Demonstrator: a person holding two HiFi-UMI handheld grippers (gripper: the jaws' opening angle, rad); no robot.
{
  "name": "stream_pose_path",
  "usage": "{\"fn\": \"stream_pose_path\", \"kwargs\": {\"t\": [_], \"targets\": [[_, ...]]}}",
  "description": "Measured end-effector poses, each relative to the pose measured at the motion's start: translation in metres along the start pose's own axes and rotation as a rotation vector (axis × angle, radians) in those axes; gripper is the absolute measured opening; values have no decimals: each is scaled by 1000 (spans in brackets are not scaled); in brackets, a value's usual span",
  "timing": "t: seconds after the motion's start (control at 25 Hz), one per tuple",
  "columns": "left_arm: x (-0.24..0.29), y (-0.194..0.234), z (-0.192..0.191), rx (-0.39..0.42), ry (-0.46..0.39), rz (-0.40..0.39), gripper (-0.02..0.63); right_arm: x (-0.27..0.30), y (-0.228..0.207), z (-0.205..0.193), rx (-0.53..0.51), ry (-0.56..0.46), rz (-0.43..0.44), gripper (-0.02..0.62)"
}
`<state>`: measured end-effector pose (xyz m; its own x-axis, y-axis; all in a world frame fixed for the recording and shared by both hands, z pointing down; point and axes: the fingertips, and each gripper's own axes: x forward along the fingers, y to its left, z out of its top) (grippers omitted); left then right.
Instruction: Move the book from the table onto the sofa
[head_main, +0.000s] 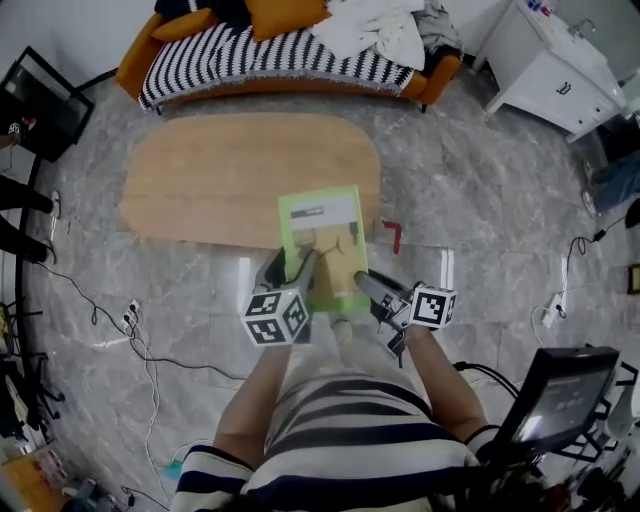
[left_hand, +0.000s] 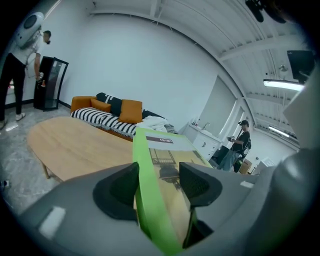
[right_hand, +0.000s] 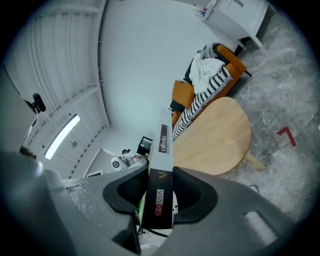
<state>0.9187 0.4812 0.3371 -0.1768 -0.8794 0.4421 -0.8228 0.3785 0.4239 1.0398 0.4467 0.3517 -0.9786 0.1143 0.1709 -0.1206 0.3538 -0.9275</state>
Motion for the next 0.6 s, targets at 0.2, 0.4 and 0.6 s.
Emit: {"fn": "stream_pose_path", "kwargs": {"t": [0.2,0.4,0.6], "targets": [[-25,-1,13,-26,-25,43,250,0,24,-4,-3,40,35,150],[-47,6,20,-47,-55,83,249,7,39,-12,-26,91,44,150],[-63,14,30,-59,-73,124,249,18,56,-14,-31,125,82,150]]}}
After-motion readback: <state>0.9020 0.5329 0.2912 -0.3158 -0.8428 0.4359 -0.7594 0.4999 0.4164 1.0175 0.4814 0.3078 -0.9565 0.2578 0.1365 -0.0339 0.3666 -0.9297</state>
